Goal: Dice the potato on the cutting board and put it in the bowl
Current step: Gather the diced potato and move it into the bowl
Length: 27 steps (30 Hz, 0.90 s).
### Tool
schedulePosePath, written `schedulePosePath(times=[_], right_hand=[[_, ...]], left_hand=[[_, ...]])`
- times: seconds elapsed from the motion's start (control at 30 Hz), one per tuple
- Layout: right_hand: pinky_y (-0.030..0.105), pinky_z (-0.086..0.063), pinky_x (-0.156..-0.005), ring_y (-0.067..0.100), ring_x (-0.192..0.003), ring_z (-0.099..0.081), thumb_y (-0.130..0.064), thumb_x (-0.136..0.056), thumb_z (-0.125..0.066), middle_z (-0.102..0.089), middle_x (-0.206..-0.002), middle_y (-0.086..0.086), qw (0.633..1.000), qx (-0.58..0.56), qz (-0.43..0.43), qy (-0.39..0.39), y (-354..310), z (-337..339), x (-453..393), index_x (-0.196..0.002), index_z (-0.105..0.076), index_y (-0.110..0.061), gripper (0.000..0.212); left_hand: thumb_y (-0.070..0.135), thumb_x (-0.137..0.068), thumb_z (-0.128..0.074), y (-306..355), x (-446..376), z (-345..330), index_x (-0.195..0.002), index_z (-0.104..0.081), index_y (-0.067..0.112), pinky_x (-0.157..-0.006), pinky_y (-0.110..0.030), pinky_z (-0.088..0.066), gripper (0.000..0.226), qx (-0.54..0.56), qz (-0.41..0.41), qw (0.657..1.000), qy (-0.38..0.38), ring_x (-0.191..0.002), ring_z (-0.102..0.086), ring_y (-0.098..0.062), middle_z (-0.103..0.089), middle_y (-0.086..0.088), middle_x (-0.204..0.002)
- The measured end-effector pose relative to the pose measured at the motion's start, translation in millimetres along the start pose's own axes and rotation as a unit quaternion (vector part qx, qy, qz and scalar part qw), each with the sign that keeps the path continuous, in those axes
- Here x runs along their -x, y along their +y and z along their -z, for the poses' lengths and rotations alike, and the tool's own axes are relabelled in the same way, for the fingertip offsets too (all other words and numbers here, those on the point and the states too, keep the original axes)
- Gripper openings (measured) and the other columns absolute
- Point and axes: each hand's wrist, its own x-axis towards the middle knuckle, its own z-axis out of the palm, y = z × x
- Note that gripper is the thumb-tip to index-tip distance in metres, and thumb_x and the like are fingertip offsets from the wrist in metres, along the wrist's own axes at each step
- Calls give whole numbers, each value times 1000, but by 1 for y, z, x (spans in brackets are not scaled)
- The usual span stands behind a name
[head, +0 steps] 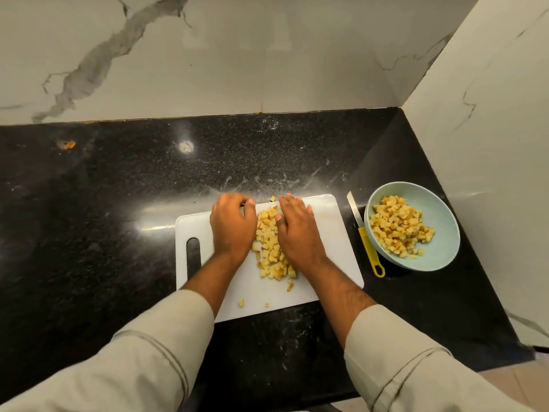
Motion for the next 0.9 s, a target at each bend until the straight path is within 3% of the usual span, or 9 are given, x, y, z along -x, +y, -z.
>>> schedulePosePath(times=[0.1, 0.17, 0.27, 0.33, 0.53, 0.63, 0.7, 0.83, 0.9], right_hand=[[43, -4, -119, 26, -147, -10, -26, -104, -30, -24, -158, 6, 996, 80, 15, -45, 0, 4, -18, -150, -29, -15, 48], [44, -7, -119, 27, -145, -19, -25, -103, -30, -32, -153, 7, 989, 128, 26, -63, -3, 7, -33, -146, -36, -12, 45], [40, -28, -108, 31, -120, -47, -18, -101, -37, -56, -124, 14, 990, 98, 69, -76, -12, 12, -48, -127, -53, -5, 33], [36, -35, -95, 30, -107, -51, -14, -99, -40, -60, -111, 14, 985, 95, 103, -99, -18, 11, -53, -117, -59, -4, 29], [20, -37, -87, 26, -102, -58, -2, -94, -49, -64, -107, 16, 995, -19, 65, -68, -15, 21, -62, -114, -68, -3, 28], [35, -43, -92, 28, -103, -56, -4, -95, -48, -61, -107, 14, 998, 23, 41, -37, -4, 32, -67, -110, -69, -6, 26], [43, -44, -90, 29, -102, -55, -7, -94, -47, -60, -107, 12, 992, 101, 22, -77, -2, 37, -73, -106, -69, -10, 26], [40, -49, -80, 30, -94, -60, -19, -93, -53, -66, -96, 9, 976, 172, -11, -132, -14, 38, -82, -93, -64, -12, 14], [39, -49, -77, 31, -90, -61, -26, -92, -59, -67, -92, 11, 973, 177, -44, -140, -22, 36, -87, -89, -64, -10, 18]], left_hand=[[10, -95, -49, -8, 16, -7, -114, -65, 4, -109, -40, -30, 26, -46, -57, 997, -37, -116, -50, -27, -59, -11, -118], [8, -96, -46, -10, 18, -9, -122, -61, 2, -115, -44, -23, 31, -52, -70, 995, -40, -122, -46, -26, -56, -12, -125], [5, -95, -44, -8, 14, -10, -124, -60, 1, -116, -44, -23, 33, -54, -66, 996, -41, -124, -46, -28, -55, -13, -127], [3, -93, -43, -7, 11, -12, -126, -59, 2, -118, -41, -19, 36, -57, -70, 995, -48, -125, -45, -27, -55, -13, -128], [5, -93, -43, -5, 12, -12, -127, -57, 3, -119, -40, -16, 37, -84, -79, 992, -48, -128, -43, -26, -53, -13, -132], [10, -96, -42, -4, 12, -12, -130, -56, 3, -119, -39, -15, 37, -99, -84, 990, -54, -131, -40, -26, -51, -13, -136], [12, -98, -41, -4, 12, -12, -131, -55, 4, -120, -40, -13, 37, -109, -87, 989, -57, -134, -37, -26, -49, -13, -138], [14, -98, -40, -3, 11, -13, -134, -53, 6, -120, -40, -11, 39, -130, -86, 986, -64, -136, -34, -26, -47, -13, -142], [14, -98, -39, -3, 12, -13, -134, -52, 6, -120, -39, -10, 40, -133, -84, 985, -65, -137, -33, -26, -46, -12, -143]])
